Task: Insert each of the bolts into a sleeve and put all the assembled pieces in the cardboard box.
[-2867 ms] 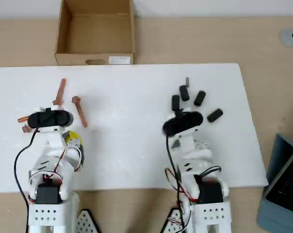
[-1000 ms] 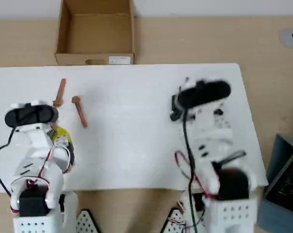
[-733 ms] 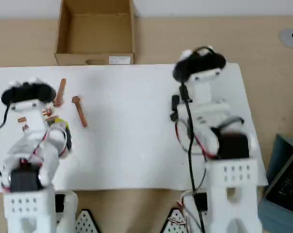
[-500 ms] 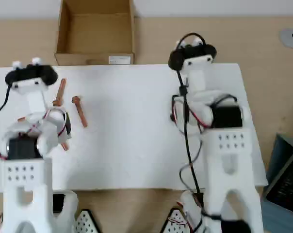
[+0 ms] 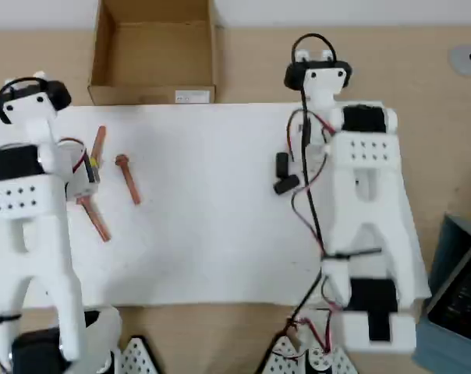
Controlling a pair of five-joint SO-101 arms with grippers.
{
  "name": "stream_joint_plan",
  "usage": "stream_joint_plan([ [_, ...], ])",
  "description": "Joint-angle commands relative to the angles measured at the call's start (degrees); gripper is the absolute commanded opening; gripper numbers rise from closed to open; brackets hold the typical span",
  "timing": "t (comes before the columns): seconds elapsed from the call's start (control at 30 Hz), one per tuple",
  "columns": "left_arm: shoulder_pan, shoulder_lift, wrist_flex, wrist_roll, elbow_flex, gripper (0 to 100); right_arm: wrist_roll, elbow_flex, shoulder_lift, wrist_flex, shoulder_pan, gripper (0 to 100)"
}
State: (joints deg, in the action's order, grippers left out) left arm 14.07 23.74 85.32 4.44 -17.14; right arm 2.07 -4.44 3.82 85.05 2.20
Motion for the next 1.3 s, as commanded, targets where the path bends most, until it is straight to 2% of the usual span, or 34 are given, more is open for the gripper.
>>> stream_joint_plan([
  [0.0, 0.5, -2.6, 0.4, 0.2, 4.5, 10, 0.7, 8.0, -6.5, 1.0, -2.0, 1.2],
  [0.3, 0.4, -5.5, 0.3, 0.3, 4.4, 11, 1.9, 23.9, -22.8, 6.9, -4.7, 1.6],
  [0.47, 0.4, -5.3, 0.4, 0.4, 4.1, 11, 3.2, 31.0, -27.3, 9.9, -5.0, 10.1],
  [0.6, 0.4, -5.6, 0.4, 0.4, 4.0, 11, 3.1, 34.2, -30.1, 9.9, -5.0, 13.1],
  [0.93, 0.2, -5.8, 0.4, 0.4, 4.0, 11, 3.0, 40.5, -38.9, 9.7, -5.1, 13.1],
  [1.17, 0.2, -5.8, 0.4, 0.4, 4.0, 11, 2.7, 47.6, -45.5, 10.5, -7.6, 13.2],
  [1.27, 0.2, -5.8, 0.4, 0.4, 4.0, 11, 2.7, 49.5, -48.0, 11.3, -8.0, 17.8],
])
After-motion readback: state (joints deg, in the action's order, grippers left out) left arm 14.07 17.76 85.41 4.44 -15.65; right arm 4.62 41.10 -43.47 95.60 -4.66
